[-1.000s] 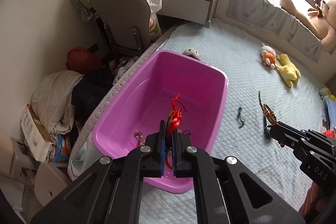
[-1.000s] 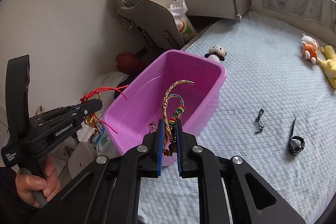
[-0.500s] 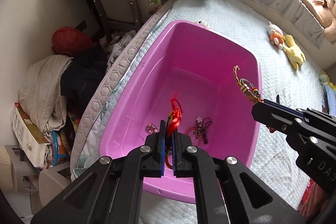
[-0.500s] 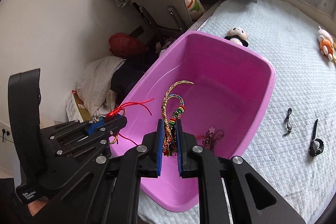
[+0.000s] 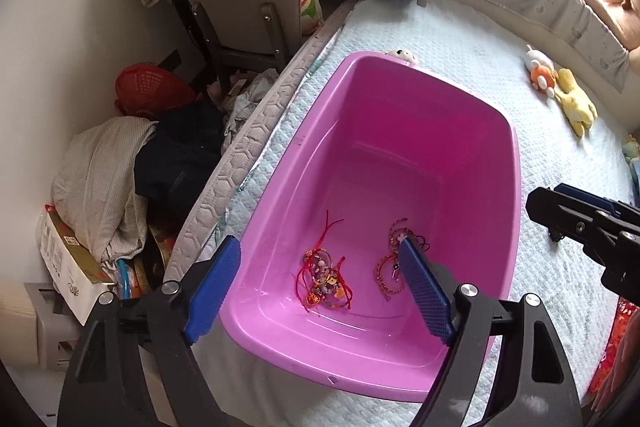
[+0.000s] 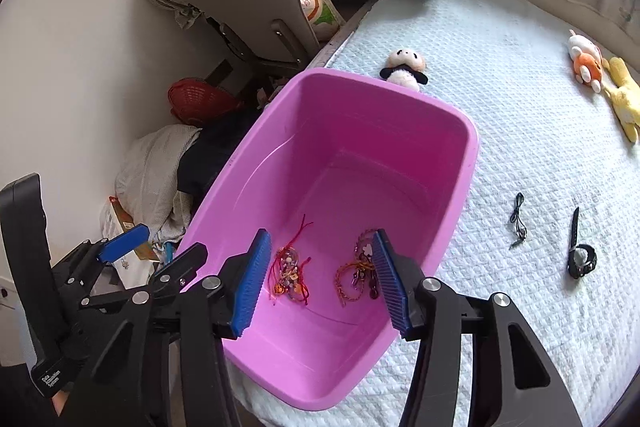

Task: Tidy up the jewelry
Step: 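Open both tools inside the tub to drop the bracelets, then withdraw both open tools from the tub toward the watch and earphones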

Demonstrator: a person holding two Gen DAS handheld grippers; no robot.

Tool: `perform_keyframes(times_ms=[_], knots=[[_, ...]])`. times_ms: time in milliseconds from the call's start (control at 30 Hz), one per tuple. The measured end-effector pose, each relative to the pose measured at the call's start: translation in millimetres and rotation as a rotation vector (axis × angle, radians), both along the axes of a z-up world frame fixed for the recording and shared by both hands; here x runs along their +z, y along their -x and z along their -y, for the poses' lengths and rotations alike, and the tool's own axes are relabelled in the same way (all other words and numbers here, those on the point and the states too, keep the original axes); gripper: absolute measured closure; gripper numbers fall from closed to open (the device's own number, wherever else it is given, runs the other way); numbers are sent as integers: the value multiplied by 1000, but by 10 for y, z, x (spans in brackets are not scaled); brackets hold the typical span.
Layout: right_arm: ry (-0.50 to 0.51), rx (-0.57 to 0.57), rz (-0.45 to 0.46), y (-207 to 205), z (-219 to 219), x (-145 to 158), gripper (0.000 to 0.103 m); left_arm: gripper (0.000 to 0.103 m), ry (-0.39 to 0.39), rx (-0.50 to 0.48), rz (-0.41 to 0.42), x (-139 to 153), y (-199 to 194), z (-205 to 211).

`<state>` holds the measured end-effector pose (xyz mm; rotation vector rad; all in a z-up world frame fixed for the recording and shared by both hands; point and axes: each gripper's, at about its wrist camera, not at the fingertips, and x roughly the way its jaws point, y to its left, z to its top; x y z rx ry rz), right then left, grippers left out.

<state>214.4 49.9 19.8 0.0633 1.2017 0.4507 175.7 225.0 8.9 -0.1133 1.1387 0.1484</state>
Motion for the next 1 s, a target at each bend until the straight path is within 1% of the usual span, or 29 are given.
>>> perform_keyframes(times_ms=[67, 167, 433, 600, 833, 1000], knots=[[5, 1, -15, 45, 27, -33, 52, 19, 8, 7, -4, 11, 10, -13], [9, 5, -35, 92, 51, -56, 52, 16, 27, 7, -9, 16, 43, -7], [2, 7, -58, 199, 113, -76, 50, 16, 38, -9, -39, -32, 148, 60], [12, -3, -50, 277, 204, -39, 49, 16, 44, -20, -51, -57, 189, 86], [3, -76, -53, 423, 454, -22, 48, 16, 50, -52, -38, -24, 208, 161], [-9, -138, -46, 536, 650, -5, 48, 16, 52, -97, -35, -25, 184, 303]])
